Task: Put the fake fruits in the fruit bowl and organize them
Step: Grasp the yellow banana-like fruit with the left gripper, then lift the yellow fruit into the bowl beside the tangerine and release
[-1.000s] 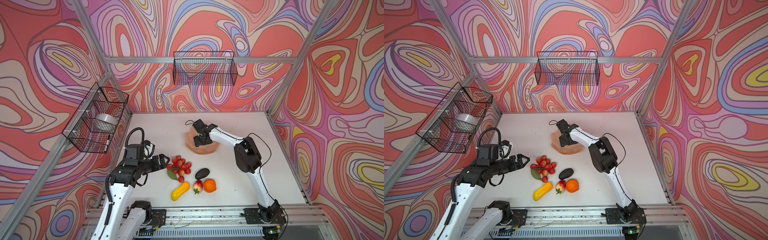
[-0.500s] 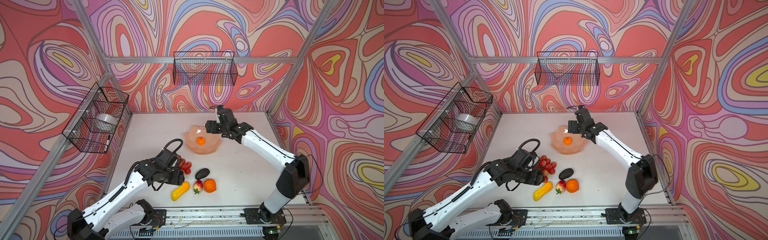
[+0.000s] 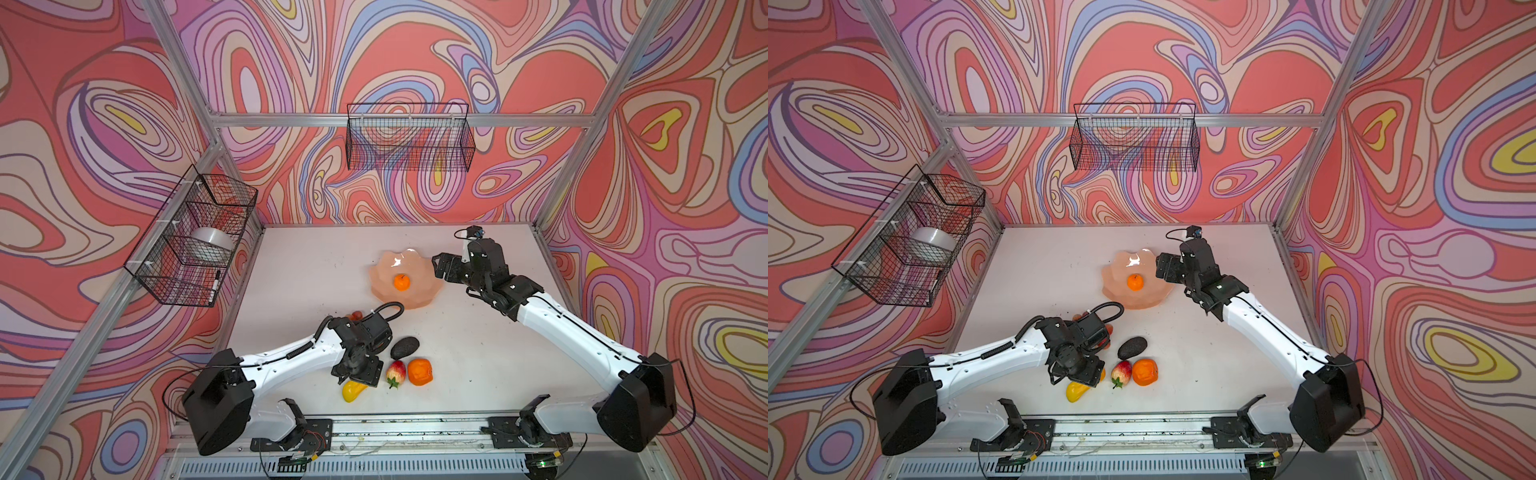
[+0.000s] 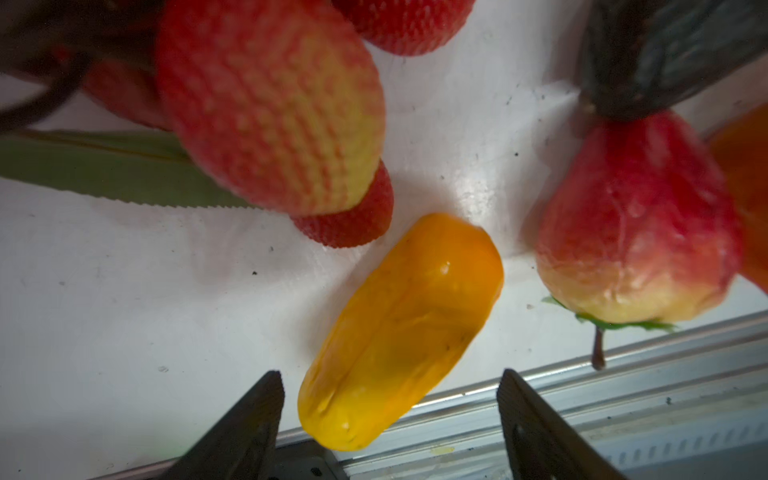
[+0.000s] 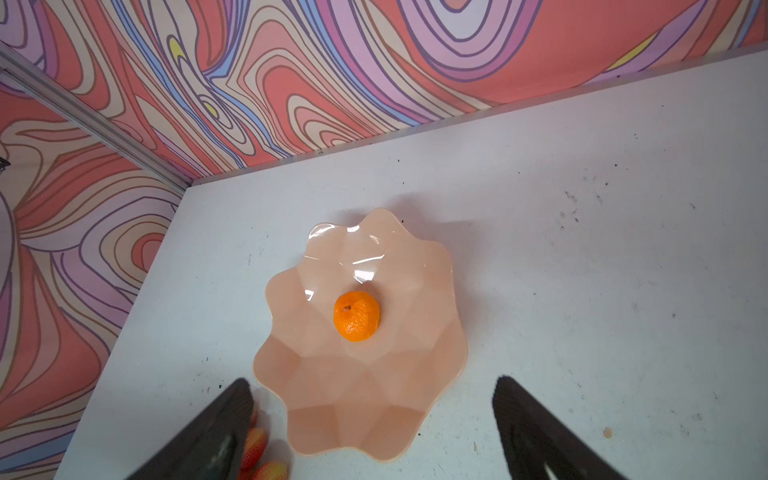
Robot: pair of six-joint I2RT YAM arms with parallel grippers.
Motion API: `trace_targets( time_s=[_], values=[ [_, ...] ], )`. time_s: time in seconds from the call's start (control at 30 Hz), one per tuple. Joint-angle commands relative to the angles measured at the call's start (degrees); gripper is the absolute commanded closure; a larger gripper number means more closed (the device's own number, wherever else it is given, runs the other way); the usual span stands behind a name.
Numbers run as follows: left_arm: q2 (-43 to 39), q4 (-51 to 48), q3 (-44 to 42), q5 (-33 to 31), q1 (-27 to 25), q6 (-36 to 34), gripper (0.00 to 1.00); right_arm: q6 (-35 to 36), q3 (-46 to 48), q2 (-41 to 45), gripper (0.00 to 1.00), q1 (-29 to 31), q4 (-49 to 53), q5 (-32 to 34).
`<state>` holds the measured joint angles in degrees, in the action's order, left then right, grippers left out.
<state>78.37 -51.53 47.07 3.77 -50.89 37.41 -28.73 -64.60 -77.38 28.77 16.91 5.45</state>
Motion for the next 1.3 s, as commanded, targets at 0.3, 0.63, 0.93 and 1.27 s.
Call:
trace_targets(
  time_s=[0.3,0.63,0.93,1.27],
  values=[
    [-0.32,4.18,-2.98,0.75,-0.26,1.36,0.66,-1.57,0.12,-1.62,0.07,-0.81,-3.56,-3.20],
    [-23.60,-7.03,10.61,-5.39,-0.19,-1.33,0.73,-7.67,1.04,-6.81,0.09,-1.31,-10.37,-5.95],
    [-3.88,4.80,26.30,-3.69,11.53,-14.20,0.74,-9.90,6.22,0.59,0.08,-2.41,-6.70,-3.61],
    [26.84,6.97,47.57,-0.15,18.37,-18.66,0.79,-12.28,16.75,18.43,0.06,-3.03,2.36,2.11]
  ],
)
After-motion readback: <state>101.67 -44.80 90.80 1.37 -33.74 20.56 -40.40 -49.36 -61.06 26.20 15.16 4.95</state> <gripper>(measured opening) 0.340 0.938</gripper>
